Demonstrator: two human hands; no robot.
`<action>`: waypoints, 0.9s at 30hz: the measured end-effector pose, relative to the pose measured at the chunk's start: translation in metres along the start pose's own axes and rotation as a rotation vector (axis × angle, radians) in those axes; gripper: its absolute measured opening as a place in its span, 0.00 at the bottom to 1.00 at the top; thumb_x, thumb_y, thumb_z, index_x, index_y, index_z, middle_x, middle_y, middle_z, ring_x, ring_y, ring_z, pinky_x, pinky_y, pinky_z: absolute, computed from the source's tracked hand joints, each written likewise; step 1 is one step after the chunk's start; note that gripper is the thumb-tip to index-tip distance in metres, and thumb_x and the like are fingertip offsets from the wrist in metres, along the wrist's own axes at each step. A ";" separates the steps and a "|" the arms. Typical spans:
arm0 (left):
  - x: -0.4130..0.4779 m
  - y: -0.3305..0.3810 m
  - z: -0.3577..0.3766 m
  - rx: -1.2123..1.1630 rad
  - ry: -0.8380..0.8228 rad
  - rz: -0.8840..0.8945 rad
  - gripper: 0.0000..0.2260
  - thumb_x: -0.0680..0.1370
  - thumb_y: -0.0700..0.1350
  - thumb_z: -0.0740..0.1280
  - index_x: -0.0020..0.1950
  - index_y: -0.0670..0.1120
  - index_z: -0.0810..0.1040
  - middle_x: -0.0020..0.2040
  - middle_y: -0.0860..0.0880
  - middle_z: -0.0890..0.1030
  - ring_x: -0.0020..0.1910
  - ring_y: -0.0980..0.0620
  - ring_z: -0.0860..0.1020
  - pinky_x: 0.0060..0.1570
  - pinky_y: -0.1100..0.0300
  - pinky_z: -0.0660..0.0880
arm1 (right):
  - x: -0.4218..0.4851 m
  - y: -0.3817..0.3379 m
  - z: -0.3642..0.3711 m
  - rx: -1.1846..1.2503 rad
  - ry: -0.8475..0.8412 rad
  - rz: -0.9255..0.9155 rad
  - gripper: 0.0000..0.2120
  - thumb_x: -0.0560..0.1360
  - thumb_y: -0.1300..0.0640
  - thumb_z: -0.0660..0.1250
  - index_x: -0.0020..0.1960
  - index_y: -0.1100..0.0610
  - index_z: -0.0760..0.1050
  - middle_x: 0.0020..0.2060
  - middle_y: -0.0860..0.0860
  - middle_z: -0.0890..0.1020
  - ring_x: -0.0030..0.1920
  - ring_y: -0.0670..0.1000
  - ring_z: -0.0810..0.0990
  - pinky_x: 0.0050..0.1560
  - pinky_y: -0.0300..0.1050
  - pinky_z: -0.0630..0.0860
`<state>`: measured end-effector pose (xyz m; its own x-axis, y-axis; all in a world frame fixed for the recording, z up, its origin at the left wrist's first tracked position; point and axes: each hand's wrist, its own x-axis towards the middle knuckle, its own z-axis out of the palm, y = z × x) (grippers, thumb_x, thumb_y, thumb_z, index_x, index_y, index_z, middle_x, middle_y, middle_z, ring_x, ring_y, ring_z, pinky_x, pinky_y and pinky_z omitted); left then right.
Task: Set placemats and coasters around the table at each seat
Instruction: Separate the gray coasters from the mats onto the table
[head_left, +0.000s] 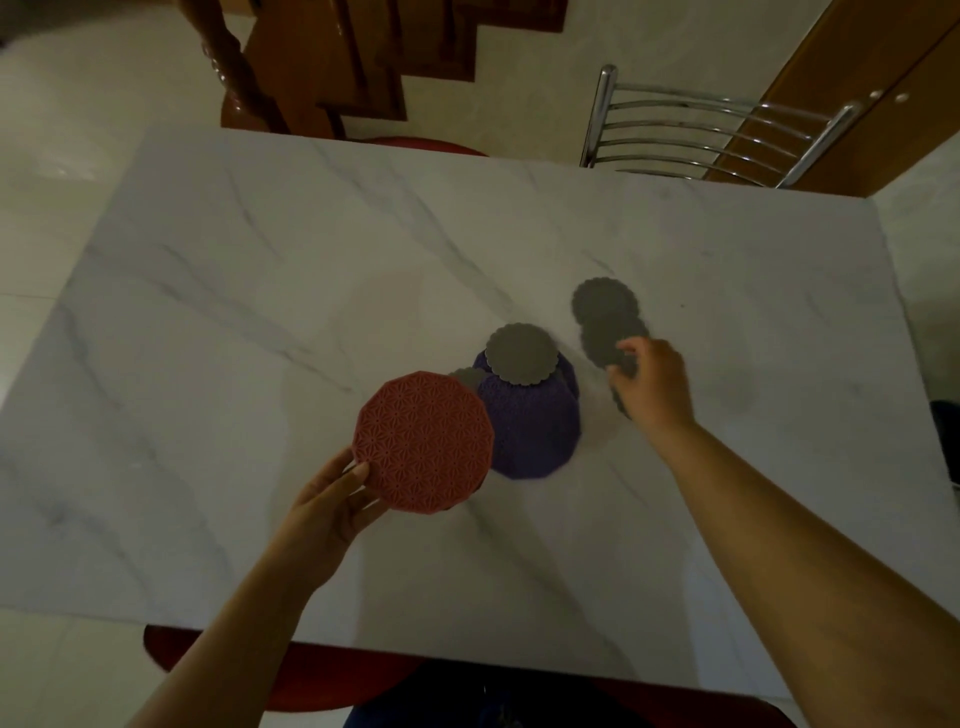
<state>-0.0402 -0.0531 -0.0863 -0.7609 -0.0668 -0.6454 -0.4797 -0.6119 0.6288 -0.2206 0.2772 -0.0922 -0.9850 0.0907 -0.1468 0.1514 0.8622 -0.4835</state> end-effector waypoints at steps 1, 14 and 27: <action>-0.001 0.000 -0.001 -0.003 0.008 -0.001 0.18 0.72 0.39 0.64 0.62 0.45 0.76 0.48 0.47 0.83 0.41 0.52 0.83 0.43 0.57 0.82 | 0.001 -0.014 0.008 0.019 -0.071 -0.075 0.18 0.73 0.56 0.68 0.62 0.59 0.73 0.59 0.59 0.78 0.58 0.60 0.76 0.55 0.48 0.72; 0.004 0.012 -0.006 -0.010 0.019 0.047 0.15 0.72 0.40 0.64 0.57 0.48 0.81 0.47 0.48 0.85 0.41 0.51 0.84 0.43 0.57 0.82 | 0.014 -0.080 0.057 -0.225 -0.243 0.007 0.37 0.69 0.43 0.71 0.68 0.63 0.62 0.65 0.61 0.70 0.65 0.62 0.67 0.66 0.55 0.65; 0.013 0.017 -0.009 -0.040 0.022 0.071 0.17 0.72 0.40 0.63 0.61 0.46 0.77 0.48 0.49 0.84 0.42 0.52 0.84 0.45 0.57 0.82 | 0.085 -0.074 0.027 0.359 -0.030 0.318 0.17 0.77 0.59 0.63 0.64 0.62 0.73 0.62 0.59 0.77 0.60 0.57 0.76 0.56 0.43 0.71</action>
<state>-0.0542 -0.0713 -0.0884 -0.7820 -0.1282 -0.6099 -0.4071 -0.6358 0.6557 -0.3133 0.2076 -0.0925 -0.8833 0.3029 -0.3579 0.4688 0.5669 -0.6774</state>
